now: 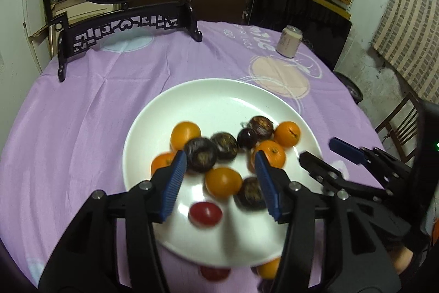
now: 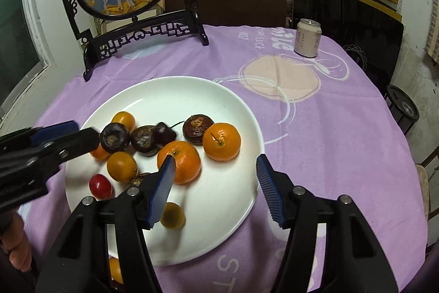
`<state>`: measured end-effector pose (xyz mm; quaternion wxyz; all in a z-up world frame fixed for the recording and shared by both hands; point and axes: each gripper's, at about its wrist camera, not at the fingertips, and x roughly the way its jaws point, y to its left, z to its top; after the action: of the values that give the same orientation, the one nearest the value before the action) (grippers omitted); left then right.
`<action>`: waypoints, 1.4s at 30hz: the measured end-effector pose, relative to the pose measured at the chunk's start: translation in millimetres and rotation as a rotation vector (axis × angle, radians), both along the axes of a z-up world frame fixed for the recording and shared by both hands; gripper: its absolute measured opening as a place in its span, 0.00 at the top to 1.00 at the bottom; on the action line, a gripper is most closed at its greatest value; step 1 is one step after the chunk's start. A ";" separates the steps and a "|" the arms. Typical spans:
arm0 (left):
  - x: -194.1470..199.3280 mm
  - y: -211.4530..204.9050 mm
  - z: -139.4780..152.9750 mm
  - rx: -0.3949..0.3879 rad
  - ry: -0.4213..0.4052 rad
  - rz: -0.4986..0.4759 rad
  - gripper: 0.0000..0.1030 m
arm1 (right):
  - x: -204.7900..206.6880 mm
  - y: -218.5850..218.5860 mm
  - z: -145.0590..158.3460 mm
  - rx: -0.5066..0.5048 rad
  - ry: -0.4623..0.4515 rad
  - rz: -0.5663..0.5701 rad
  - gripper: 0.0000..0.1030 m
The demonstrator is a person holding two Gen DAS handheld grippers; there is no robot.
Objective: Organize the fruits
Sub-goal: 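Carry the tangerine and dark plum over the plate and open both tools, then grasp a large orange with right tool while left tool grasps a yellow fruit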
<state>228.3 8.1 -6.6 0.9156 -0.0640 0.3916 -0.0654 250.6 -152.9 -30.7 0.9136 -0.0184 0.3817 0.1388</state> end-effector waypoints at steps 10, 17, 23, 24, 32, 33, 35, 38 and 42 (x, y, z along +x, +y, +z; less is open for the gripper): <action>-104.6 13.5 -22.7 -0.021 0.004 -0.015 0.46 | -79.1 -7.7 -2.1 0.051 -0.005 0.043 0.40; -165.3 28.5 -47.3 0.006 0.047 -0.026 0.34 | -145.1 -9.3 -8.1 0.074 0.031 0.109 0.39; -180.8 29.7 -42.8 0.008 0.025 -0.041 0.34 | -135.9 17.9 -15.9 0.106 0.105 0.175 0.39; -182.2 30.2 -41.9 0.009 0.021 -0.042 0.34 | -131.0 24.5 -19.6 0.109 0.124 0.180 0.39; -186.3 34.0 -40.3 0.003 0.020 -0.039 0.34 | -89.1 49.2 -47.7 0.074 0.207 0.128 0.65; -186.5 33.3 -40.4 0.003 0.020 -0.040 0.34 | -93.2 48.7 -44.4 0.072 0.197 0.133 0.65; -185.4 29.2 -40.5 0.001 0.022 -0.054 0.34 | -101.5 45.7 -36.4 0.052 0.159 0.132 0.65; -181.6 17.2 -42.5 -0.002 0.036 -0.093 0.34 | -117.1 29.3 -20.4 0.051 0.106 0.113 0.65; -173.6 -5.3 -49.5 0.006 0.060 -0.160 0.34 | -137.5 -6.0 -9.0 0.050 0.069 0.059 0.64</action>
<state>54.7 2.7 -56.1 0.8954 -0.0318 0.4230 -0.1354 113.2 -158.8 -39.7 0.8955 -0.0019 0.4088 0.1757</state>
